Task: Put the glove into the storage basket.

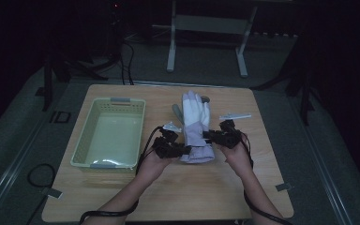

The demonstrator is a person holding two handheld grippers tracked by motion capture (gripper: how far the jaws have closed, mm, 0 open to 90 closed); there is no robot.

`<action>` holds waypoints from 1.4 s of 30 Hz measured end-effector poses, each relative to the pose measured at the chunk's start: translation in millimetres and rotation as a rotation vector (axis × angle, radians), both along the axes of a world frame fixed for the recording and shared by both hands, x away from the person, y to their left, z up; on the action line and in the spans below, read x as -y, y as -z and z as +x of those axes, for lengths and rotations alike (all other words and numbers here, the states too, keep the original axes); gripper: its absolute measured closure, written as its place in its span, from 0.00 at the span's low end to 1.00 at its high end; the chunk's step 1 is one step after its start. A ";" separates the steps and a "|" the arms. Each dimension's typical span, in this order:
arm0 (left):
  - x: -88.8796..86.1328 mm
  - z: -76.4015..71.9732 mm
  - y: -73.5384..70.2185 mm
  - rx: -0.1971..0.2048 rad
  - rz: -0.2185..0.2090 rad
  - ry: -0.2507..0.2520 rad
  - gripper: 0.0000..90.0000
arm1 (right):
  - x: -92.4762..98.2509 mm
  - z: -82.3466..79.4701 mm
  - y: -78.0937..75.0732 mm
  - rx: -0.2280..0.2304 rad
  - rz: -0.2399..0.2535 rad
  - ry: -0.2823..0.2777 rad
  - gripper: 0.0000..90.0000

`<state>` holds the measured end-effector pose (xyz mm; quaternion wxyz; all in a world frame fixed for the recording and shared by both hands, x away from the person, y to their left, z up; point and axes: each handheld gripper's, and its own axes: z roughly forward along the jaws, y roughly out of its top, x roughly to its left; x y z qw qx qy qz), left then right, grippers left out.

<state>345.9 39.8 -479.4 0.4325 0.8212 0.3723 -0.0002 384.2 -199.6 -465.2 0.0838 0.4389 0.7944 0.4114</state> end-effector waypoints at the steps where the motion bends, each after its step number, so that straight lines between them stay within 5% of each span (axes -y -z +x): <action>1: 0.0 0.0 0.0 0.000 0.000 0.000 0.83 | 0.0 0.0 0.0 0.000 0.000 0.000 0.89; 27: -58.5 1.6 -43.5 0.034 0.056 -0.002 0.83 | -55.4 5.0 -36.0 0.060 0.031 -0.053 0.90; 42: -119.4 -9.6 -61.8 0.053 0.117 -0.051 0.83 | -119.7 6.2 -44.9 0.080 0.061 -0.114 0.90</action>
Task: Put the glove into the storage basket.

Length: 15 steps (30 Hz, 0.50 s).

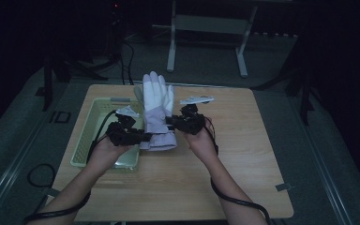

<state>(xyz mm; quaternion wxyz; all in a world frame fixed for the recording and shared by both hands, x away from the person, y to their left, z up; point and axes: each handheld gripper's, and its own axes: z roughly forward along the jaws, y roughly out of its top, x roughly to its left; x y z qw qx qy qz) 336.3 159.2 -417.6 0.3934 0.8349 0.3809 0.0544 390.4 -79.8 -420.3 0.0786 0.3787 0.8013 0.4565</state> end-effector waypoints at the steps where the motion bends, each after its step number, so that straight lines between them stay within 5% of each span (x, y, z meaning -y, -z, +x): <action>1: -4.1 -0.9 -0.7 0.002 0.003 -0.007 0.83 | -4.5 -0.2 0.0 0.003 0.001 -0.005 0.90; 15: -61.6 -12.8 -6.7 -0.002 0.044 -0.059 0.83 | -70.4 -2.2 3.7 0.001 0.042 -0.045 0.90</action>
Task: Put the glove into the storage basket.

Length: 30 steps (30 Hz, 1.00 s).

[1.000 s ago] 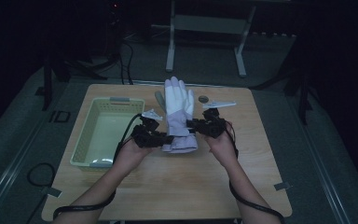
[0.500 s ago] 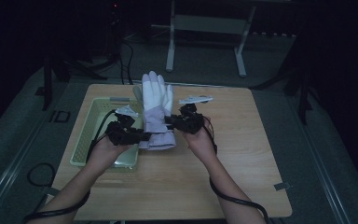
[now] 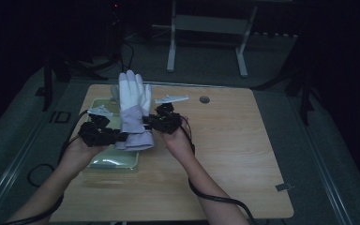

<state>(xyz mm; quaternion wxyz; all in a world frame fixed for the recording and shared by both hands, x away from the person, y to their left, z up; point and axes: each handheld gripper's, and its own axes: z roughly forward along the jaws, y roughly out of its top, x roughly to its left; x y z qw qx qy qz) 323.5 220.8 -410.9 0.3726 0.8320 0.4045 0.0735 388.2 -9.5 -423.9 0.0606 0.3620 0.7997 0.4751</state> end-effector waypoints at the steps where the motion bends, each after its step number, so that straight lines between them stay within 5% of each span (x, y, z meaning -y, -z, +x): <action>1: -6.0 -0.5 -0.4 -0.005 0.002 -0.001 0.83 | 0.0 0.0 0.0 0.000 0.000 0.000 0.90; 10: -52.6 -4.2 2.6 -0.044 0.020 -0.012 0.83 | -51.4 -5.1 10.0 -0.012 0.007 -0.028 0.90; 23: -61.4 10.5 62.4 -0.158 -0.002 -0.001 0.83 | -62.4 1.9 57.8 -0.108 -0.085 -0.012 0.90; 30: -68.9 17.3 85.6 -0.218 -0.002 -0.012 0.83 | -76.3 5.0 74.6 -0.147 -0.190 -0.018 0.89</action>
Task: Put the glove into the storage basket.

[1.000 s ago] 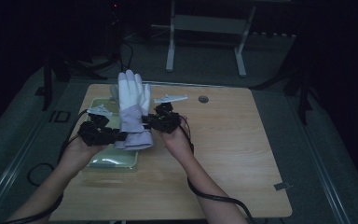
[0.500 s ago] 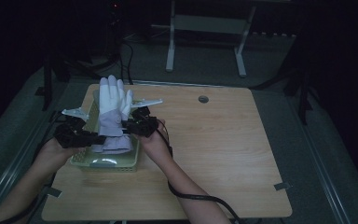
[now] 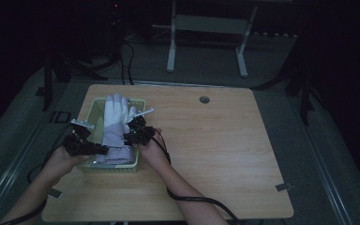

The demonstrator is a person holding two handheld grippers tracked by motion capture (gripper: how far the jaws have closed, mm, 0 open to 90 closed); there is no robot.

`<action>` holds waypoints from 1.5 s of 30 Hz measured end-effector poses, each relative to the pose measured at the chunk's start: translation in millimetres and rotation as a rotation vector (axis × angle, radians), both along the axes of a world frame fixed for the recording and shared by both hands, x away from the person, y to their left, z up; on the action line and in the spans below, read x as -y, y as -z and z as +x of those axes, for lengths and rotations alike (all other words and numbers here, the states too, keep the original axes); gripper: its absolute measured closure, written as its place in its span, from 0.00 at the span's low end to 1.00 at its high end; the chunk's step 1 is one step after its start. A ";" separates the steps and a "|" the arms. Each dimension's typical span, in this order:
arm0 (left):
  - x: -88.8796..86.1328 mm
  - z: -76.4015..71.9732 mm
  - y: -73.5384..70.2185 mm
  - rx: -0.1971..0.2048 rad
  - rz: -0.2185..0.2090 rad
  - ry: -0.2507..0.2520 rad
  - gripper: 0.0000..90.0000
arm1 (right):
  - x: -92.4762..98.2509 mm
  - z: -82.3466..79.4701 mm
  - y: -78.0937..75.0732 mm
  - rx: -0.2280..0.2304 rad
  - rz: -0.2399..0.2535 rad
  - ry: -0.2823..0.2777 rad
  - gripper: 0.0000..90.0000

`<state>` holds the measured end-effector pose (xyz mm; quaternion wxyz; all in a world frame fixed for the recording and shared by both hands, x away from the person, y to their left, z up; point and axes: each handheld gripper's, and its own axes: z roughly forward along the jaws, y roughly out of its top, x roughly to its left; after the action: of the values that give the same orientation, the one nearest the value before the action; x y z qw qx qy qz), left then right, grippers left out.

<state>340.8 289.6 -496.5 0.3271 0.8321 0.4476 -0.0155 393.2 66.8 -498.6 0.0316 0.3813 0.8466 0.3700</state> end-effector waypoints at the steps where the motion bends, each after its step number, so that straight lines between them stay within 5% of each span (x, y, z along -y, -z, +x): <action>1: 0.1 0.8 2.2 -0.011 0.002 -0.004 0.82 | -3.9 1.5 2.1 -0.017 -0.032 -0.001 0.89; 7: 2.5 3.8 7.3 -0.036 0.060 -0.010 0.80 | -10.1 3.6 7.4 -0.037 -0.081 -0.010 0.87; 12: -0.3 6.0 13.6 -0.066 0.090 -0.034 0.76 | -11.1 2.9 10.2 -0.030 -0.091 -0.018 0.75; 13: -0.7 6.1 15.0 -0.071 0.097 -0.039 0.75 | -10.4 2.0 9.0 -0.012 -0.088 -0.023 0.66; 18: 1.9 4.7 13.5 -0.060 0.103 -0.072 0.65 | -9.1 -0.4 1.1 0.036 -0.083 -0.022 0.55; 24: -3.0 -5.2 -0.2 0.067 0.048 -0.109 0.27 | 3.0 0.3 -13.8 0.053 0.003 -0.033 0.39; 28: -4.3 -13.5 -9.4 0.185 0.016 -0.153 0.17 | 13.5 2.0 -20.2 0.040 0.037 -0.065 0.25; 33: 1.3 -24.6 -17.6 0.302 -0.076 -0.177 0.15 | 25.1 -1.1 -26.6 0.088 0.040 -0.097 0.20; 36: 10.4 -31.2 -22.2 0.356 -0.093 -0.182 0.15 | 33.8 -2.7 -30.6 0.101 0.051 -0.098 0.19; 45: 51.8 -41.2 -28.9 0.410 -0.102 -0.131 0.15 | 66.5 -6.5 -37.8 0.127 0.017 -0.108 0.18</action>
<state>299.6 237.8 -467.6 0.4533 0.7692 0.4236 0.1528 386.7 0.3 -460.8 0.0617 0.3110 0.8591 0.4018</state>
